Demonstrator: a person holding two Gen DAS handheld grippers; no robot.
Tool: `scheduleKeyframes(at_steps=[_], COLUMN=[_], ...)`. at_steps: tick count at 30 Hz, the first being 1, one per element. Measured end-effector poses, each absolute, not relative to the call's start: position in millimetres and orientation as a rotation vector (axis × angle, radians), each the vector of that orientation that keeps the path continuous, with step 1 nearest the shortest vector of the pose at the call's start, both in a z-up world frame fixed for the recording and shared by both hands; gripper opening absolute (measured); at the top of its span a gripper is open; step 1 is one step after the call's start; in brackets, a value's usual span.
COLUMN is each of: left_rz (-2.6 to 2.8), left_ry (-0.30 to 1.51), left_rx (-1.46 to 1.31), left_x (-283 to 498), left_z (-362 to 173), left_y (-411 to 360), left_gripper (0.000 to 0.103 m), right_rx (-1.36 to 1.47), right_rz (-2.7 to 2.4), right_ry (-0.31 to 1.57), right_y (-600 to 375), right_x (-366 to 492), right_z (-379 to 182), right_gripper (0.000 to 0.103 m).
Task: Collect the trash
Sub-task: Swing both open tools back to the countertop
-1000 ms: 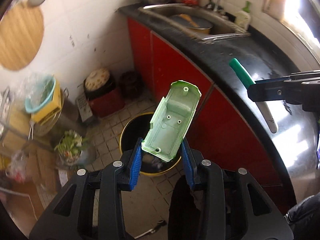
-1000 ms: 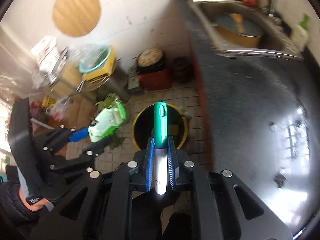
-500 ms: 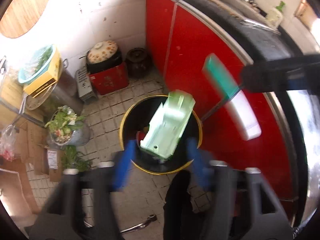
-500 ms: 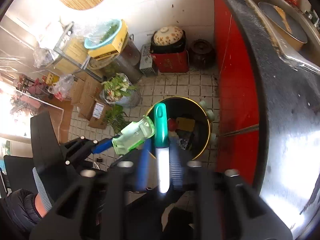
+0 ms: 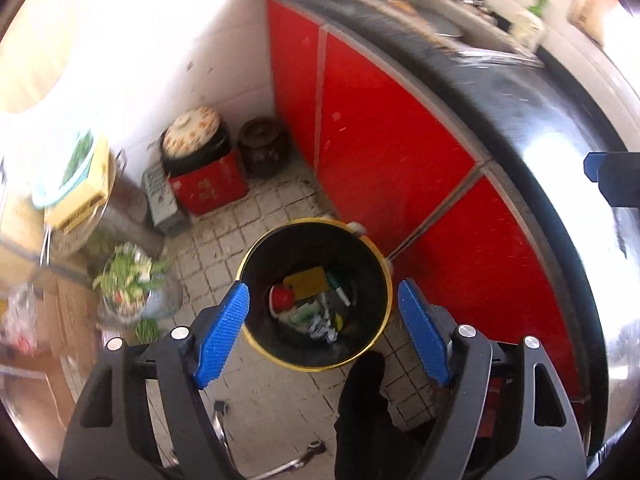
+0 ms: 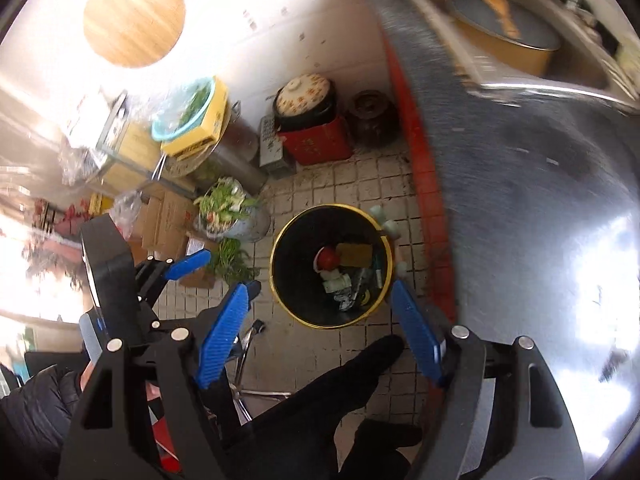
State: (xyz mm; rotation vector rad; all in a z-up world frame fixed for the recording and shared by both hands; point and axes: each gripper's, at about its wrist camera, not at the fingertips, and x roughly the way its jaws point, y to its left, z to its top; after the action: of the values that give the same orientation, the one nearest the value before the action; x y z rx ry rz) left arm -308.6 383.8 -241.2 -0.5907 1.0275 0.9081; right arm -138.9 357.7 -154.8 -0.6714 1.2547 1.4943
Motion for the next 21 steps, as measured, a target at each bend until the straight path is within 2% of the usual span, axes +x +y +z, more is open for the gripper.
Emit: scheduleKeyframes(at_steps=[4, 7, 16, 21], left_rz=[0.826, 0.717, 0.272, 0.05], left_ry=[1.013, 1.001, 0.969, 0.958], left_rx=[-0.491, -0.407, -0.178, -0.086], left_x=[-265, -219, -50, 23], left_z=[-216, -194, -143, -131], left_y=[368, 346, 222, 132], left_gripper=[0.086, 0.092, 0.093, 0.093], right_rx=[-0.586, -0.513, -0.214, -0.052], right_rz=[1.399, 1.311, 0.783, 0.509], right_ry=[1.216, 1.168, 1.11, 1.095], right_y=[311, 266, 46, -85], right_x=[-95, -59, 62, 95], right_z=[-132, -113, -88, -86], right_gripper=[0.075, 0.084, 0.085, 0.085])
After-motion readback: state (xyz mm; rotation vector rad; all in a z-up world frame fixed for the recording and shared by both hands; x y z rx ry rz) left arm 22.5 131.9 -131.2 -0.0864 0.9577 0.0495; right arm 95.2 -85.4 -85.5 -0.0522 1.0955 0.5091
